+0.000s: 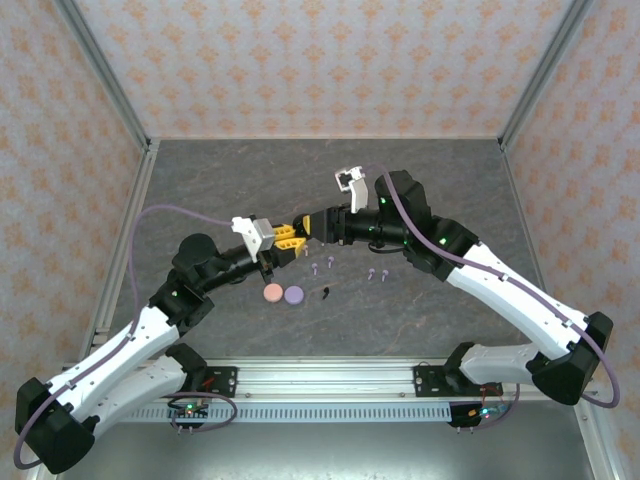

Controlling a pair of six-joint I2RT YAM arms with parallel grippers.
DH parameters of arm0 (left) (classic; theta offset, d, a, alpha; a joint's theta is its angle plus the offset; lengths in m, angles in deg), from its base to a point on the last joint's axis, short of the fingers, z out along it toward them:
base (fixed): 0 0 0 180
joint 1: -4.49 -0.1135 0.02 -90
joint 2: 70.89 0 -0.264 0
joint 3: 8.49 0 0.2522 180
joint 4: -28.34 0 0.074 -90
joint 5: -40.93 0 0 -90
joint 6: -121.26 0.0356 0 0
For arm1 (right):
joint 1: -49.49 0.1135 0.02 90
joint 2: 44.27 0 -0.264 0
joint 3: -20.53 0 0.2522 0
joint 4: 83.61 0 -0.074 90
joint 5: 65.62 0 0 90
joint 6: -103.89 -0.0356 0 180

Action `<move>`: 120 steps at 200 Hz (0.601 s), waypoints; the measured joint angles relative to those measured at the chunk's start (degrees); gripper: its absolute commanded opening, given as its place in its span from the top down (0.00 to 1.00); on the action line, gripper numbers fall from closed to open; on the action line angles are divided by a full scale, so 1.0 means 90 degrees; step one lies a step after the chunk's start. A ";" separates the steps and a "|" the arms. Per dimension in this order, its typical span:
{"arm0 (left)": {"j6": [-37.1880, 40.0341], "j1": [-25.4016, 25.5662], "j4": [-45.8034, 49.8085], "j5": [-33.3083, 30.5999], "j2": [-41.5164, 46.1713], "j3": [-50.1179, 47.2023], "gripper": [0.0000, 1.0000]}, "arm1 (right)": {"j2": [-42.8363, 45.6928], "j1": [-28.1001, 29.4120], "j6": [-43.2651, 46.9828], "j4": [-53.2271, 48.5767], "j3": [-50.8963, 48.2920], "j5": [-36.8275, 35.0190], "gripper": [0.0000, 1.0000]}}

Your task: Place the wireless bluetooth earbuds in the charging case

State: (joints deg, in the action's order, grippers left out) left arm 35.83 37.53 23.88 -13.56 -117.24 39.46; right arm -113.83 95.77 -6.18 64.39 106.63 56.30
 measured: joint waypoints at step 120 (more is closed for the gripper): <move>0.0000 0.0000 0.0000 -0.0005 -0.0063 0.0002 1.00 | 0.0000 0.0000 0.0080 -0.0075 0.0000 -0.0049 0.59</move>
State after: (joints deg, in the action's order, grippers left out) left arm 35.83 37.53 23.88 -13.60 -117.81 39.48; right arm -113.83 95.77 -5.46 63.71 106.63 55.86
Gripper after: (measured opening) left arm 0.141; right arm 0.414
